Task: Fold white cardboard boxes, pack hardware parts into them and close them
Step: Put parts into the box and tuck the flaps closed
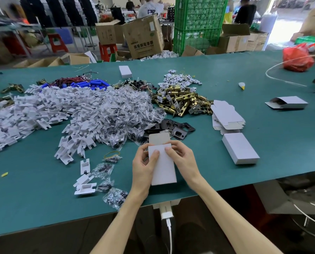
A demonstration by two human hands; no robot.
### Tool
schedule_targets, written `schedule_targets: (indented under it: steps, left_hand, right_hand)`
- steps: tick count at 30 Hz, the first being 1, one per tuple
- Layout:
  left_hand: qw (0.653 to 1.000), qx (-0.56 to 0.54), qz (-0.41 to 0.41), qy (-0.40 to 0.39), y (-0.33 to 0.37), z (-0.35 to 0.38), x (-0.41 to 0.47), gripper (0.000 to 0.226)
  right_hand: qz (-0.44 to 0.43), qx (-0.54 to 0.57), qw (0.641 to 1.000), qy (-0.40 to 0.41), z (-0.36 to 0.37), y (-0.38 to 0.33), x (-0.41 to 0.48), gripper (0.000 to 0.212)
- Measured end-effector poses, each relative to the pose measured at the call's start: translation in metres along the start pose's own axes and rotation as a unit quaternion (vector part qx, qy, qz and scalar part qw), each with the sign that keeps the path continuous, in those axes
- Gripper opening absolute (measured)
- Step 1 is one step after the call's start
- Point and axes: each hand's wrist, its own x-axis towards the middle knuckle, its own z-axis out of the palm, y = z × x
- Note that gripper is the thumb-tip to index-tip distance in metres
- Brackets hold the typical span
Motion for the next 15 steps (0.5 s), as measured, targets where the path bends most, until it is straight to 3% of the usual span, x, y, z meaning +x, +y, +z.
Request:
schedule_targets:
  steps: [4,15]
  left_hand:
    - [0.998,0.048,0.009,0.035,-0.002,0.0003,0.0005,0.011]
    - [0.998,0.047,-0.022,0.035,0.0011,-0.0034,0.001,0.018]
  right_hand:
    - [0.012,0.011,1.0,0.017,0.003,0.009,-0.0059,0.01]
    - [0.028,0.016,0.999,0.009,0.0005,0.0101,-0.0082,0.026]
